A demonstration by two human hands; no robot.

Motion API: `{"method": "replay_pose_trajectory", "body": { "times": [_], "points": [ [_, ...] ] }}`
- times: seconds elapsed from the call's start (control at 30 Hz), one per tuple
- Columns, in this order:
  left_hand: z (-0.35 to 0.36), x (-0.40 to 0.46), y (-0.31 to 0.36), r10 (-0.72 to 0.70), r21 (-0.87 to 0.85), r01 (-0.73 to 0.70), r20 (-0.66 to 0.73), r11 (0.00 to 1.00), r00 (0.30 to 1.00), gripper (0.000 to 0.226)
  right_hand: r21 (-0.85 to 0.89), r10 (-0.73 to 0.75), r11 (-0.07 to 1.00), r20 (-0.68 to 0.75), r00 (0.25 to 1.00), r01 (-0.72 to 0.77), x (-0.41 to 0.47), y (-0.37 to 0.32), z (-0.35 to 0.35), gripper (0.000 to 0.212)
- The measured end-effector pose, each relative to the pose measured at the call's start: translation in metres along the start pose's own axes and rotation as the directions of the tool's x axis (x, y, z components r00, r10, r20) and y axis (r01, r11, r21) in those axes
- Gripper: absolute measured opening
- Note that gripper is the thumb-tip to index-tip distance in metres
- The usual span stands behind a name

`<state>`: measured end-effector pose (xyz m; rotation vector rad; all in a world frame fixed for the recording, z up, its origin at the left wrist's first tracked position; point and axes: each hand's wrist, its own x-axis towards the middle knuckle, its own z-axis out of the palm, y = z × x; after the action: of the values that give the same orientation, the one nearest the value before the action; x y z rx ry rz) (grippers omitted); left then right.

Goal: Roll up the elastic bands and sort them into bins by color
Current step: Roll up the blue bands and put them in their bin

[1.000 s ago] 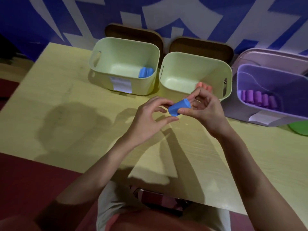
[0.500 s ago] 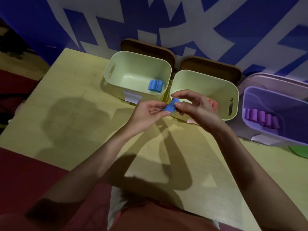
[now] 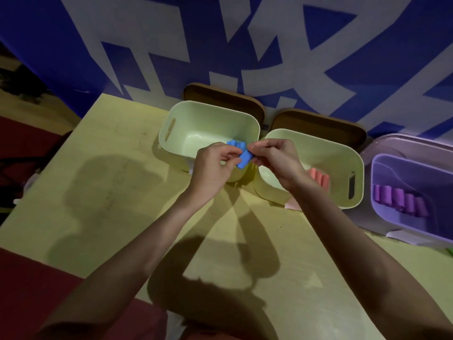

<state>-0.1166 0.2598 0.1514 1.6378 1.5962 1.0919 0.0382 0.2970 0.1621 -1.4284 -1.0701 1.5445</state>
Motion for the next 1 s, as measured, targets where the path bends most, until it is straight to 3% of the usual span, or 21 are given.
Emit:
{"method": "replay_pose_trajectory", "body": {
  "times": [0.1,0.3,0.53,0.63,0.77,1.0],
  "points": [
    [0.002,0.011,-0.006,0.080,0.117,-0.081,0.007,0.990,0.997,0.022,-0.001,0.042,0.999,-0.064,0.997,-0.043,0.014,-0.004,0.006,0.004],
    [0.005,0.039,-0.014,0.048,0.201,-0.055,0.041,0.978,0.998,0.023,-0.126,0.097,0.985,-0.164,0.982,-0.119,0.043,-0.012,0.017,0.015],
    [-0.001,0.076,-0.027,-0.202,0.121,0.197,0.025,0.973,0.979,0.024,-0.328,-0.039,0.944,-0.044,0.998,0.022,0.068,-0.024,0.027,0.023],
    [0.001,0.100,-0.048,-0.387,0.172,0.376,0.034,0.910,0.921,0.025,-0.417,-0.143,0.903,-0.062,0.988,0.104,0.076,-0.022,0.023,0.028],
    [0.014,0.124,-0.070,-0.661,0.246,0.632,0.053,0.735,0.748,0.022,-0.514,-0.197,0.849,-0.086,0.977,0.126,0.079,-0.008,0.014,0.023],
    [0.036,0.138,-0.086,-0.713,0.327,0.662,0.058,0.675,0.699,0.023,-0.504,-0.205,0.855,-0.120,0.971,0.118,0.077,0.007,0.001,0.025]
  ]
}}
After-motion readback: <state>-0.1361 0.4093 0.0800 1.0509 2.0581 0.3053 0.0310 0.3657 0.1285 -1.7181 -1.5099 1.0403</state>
